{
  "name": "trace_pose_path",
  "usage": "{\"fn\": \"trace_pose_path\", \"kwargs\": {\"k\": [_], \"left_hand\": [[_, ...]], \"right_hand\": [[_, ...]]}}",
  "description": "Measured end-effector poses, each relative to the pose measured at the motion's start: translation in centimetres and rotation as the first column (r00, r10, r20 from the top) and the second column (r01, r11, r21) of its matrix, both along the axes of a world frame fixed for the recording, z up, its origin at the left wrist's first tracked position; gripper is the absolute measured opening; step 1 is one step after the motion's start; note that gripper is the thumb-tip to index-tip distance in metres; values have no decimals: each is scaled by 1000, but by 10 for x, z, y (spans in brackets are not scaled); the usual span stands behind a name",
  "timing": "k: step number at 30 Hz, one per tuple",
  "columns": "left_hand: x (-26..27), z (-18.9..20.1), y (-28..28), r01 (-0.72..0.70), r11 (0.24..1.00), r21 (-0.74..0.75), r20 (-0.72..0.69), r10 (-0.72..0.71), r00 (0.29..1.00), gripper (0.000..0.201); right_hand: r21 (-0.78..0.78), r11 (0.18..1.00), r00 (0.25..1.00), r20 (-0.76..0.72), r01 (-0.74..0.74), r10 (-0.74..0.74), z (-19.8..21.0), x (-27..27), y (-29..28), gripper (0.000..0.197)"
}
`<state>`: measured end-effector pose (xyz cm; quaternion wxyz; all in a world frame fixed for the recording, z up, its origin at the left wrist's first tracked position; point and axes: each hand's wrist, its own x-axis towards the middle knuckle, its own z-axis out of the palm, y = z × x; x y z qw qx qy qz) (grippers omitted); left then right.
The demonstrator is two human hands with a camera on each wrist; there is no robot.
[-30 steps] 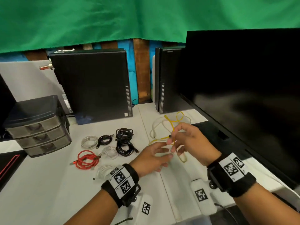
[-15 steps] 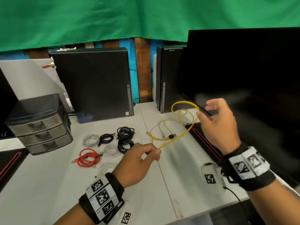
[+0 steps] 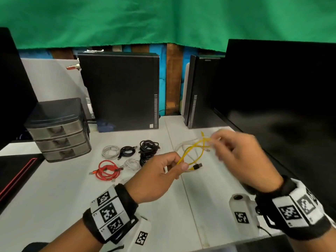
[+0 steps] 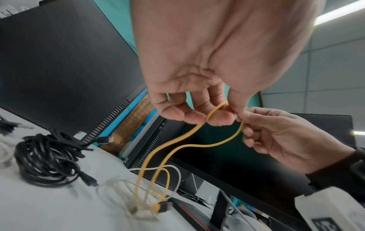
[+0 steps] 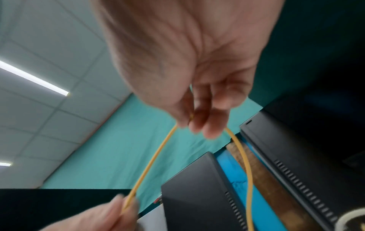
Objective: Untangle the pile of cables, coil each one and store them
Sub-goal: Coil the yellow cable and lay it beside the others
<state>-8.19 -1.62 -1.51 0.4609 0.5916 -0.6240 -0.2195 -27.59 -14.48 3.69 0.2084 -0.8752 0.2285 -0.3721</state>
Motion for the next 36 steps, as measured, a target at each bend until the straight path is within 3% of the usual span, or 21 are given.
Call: {"fn": "trace_pose_path", "kwargs": {"k": [1,3,6,8,10,12,14,16,20,21,23,25,27,30,33,36], "left_hand": [[2,-2,-2,-14,1000,21,7,14,1000,28],[11,-8,-5,-51,996,70,20,49,999,30],[23,-17,-7,-105,986,130,-3,107,994,33],[24,-16,-9,-114,986,123,-77,124,989,33],[19,-9,-10,-133,986,104,-164,149,975,32],[11,1,-8,-144,981,128,-235,171,957,31],[3,9,-5,-136,981,137,-219,164,962,31],[-3,13,0,-123,985,118,-144,139,980,30],[-5,20,5,-149,984,95,-91,158,983,33],[-5,23,5,-160,982,101,-111,171,979,35],[-6,30,6,-151,974,170,-233,189,954,40],[-9,40,8,-85,964,250,-407,185,895,41],[-12,49,13,-7,968,250,-555,149,818,39],[-7,58,16,10,985,175,-753,127,646,32],[4,67,15,-7,996,90,-921,86,381,31],[20,68,11,-138,990,12,-976,42,213,35]], "right_hand": [[19,996,986,140,88,-90,1,-1,-8,16],[111,970,890,384,218,-244,7,-10,-24,15],[164,934,761,543,317,-354,24,-33,-37,15],[180,931,787,498,317,-364,31,-41,-40,8],[221,937,850,403,270,-340,29,-38,-34,23],[153,972,923,318,177,-218,20,-25,-16,44],[33,997,980,187,66,-71,6,-7,8,45],[-17,1000,992,129,5,-3,-3,7,27,38],[-181,969,937,335,170,-102,11,5,38,19],[-211,958,940,319,192,-118,15,2,37,24],[-118,990,986,156,77,-58,13,4,39,35],[171,975,989,-7,-144,147,1,16,44,32],[404,870,957,59,-282,283,-14,29,44,24],[623,727,957,220,-288,190,-24,35,33,19],[726,642,969,204,-246,141,-38,36,25,23],[646,733,967,36,-214,251,-54,39,39,27]]}}
